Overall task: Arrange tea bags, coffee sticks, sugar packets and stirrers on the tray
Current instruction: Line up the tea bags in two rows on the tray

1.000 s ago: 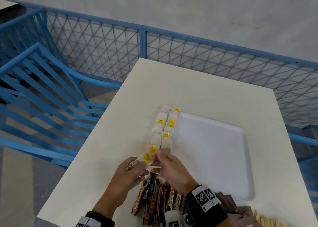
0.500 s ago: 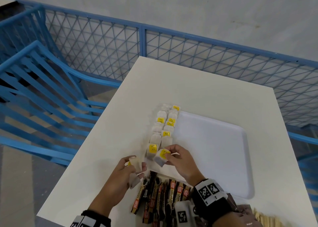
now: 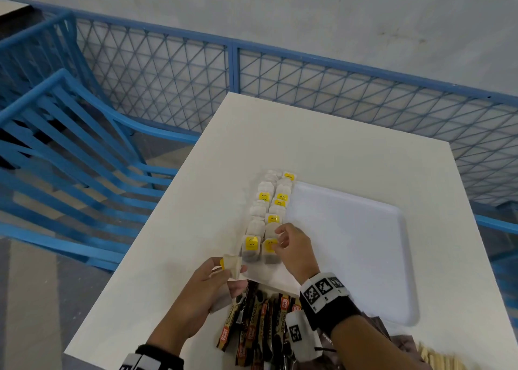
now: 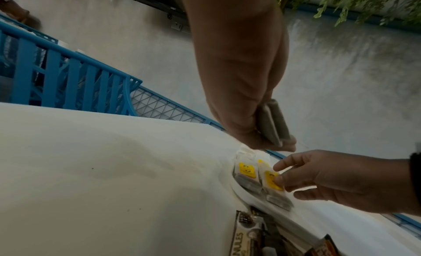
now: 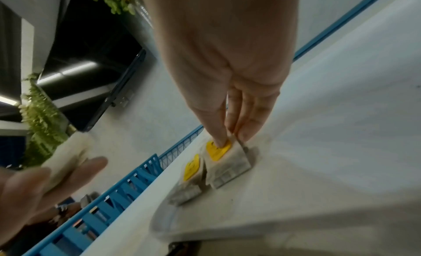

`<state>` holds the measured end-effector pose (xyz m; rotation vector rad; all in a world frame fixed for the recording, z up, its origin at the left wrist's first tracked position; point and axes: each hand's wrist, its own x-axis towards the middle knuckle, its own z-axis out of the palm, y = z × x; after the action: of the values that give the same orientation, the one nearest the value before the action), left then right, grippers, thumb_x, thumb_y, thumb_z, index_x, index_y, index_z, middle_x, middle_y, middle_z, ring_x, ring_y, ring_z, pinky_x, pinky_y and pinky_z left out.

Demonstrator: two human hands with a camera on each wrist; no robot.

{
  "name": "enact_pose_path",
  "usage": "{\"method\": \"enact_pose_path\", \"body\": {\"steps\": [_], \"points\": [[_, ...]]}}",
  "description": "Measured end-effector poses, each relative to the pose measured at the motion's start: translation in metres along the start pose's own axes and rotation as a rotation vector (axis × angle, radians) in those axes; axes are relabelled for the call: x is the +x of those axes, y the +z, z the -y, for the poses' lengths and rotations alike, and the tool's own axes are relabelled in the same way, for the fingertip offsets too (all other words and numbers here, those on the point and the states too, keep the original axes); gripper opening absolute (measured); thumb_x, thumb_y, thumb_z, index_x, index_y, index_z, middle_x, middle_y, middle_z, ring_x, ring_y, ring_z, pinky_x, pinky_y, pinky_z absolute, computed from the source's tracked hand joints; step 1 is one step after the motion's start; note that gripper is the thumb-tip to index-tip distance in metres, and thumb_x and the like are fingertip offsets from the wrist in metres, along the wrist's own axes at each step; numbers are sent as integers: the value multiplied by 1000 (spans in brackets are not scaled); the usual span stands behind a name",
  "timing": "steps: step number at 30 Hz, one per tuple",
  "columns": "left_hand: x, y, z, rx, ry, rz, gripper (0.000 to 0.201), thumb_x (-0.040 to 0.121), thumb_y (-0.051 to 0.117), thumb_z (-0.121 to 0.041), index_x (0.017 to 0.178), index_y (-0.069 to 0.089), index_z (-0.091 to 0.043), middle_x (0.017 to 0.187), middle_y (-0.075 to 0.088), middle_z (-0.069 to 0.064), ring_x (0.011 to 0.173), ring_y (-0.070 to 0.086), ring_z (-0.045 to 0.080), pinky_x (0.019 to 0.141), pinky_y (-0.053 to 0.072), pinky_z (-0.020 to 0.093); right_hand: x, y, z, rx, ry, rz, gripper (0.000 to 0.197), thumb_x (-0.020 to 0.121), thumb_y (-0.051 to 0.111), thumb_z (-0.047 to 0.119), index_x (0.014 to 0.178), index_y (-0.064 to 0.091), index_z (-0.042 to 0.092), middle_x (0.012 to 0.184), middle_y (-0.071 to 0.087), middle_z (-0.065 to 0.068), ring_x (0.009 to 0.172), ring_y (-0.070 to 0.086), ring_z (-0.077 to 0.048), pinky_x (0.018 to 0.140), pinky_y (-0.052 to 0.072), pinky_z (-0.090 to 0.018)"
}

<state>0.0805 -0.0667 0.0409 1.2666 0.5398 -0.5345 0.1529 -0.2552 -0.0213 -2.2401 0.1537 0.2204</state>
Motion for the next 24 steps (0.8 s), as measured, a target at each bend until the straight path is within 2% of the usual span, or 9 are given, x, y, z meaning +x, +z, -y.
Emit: {"method": "enact_pose_path", "body": {"steps": [2, 4, 6, 8, 10, 12, 15, 21, 24], "points": [[0, 1, 0, 61, -14, -4, 18, 95, 46, -4, 107, 58, -8, 95, 74, 9, 83, 68, 25, 73, 57, 29, -4, 1, 5, -90, -70, -50, 29, 83, 65, 16, 110, 55, 14, 97, 44, 3, 93, 47, -13, 83, 40, -19], [0, 3, 0, 106, -18, -7, 17, 95, 47, -5, 107, 58, -8, 96, 73, 13, 80, 68, 22, 70, 55, 27, -14, -3, 19, -26, -145, -63, 23, 85, 64, 24, 106, 58, 17, 96, 46, 4, 87, 47, -8, 80, 40, -17], [1, 7, -1, 142, -2, -10, 16, 94, 49, -7, 105, 60, -7, 95, 73, 14, 76, 68, 20, 66, 53, 24, -27, -9, 36, 154, -173, 73, 13, 85, 64, 30, 94, 62, 20, 90, 55, 4, 76, 49, -2, 70, 40, -12], [1, 11, -2, 159, 28, -28, 11, 92, 55, -10, 100, 63, -9, 88, 72, 11, 70, 68, 14, 60, 51, 20, -40, -12, 46, 232, -158, 277, 19, 83, 66, 36, 91, 65, 18, 86, 61, 8, 71, 51, 0, 67, 42, -11], [-1, 14, -4, 155, 61, -41, 9, 89, 60, -12, 96, 65, -9, 78, 70, 7, 63, 66, 10, 55, 50, 17, -48, -10, 45, 232, -179, 342, 21, 80, 70, 32, 93, 65, 16, 80, 61, 12, 69, 53, 3, 66, 43, -10], [-2, 18, -5, 141, 73, -37, 9, 88, 63, -13, 96, 65, -8, 79, 67, 7, 58, 64, 7, 54, 50, 16, -52, -8, 41, 277, -177, 285, 10, 81, 71, 19, 87, 62, 22, 74, 59, 11, 65, 53, 3, 64, 42, -10], [-4, 20, -5, 142, 76, -51, 10, 87, 63, -14, 96, 65, -11, 85, 64, 5, 56, 61, 6, 55, 51, 16, -57, -8, 35, 325, -171, 191, 22, 81, 69, 12, 77, 55, 28, 68, 54, 9, 60, 49, -1, 60, 40, -12], [-2, 16, -4, 77, 99, -87, 13, 86, 63, -9, 98, 65, -11, 73, 56, 6, 52, 52, 6, 49, 46, 17, -66, -13, 30, 332, -186, 247, 25, 85, 64, 14, 83, 52, 36, 80, 62, 4, 69, 54, -5, 65, 44, -12], [-3, 18, -4, 75, 98, -49, 14, 83, 65, -6, 96, 68, -12, 73, 58, 6, 51, 52, 5, 49, 46, 17, -70, -16, 33, 279, -199, 336, 28, 87, 62, 17, 88, 50, 42, 85, 61, 11, 73, 56, -3, 69, 45, -12]]}}
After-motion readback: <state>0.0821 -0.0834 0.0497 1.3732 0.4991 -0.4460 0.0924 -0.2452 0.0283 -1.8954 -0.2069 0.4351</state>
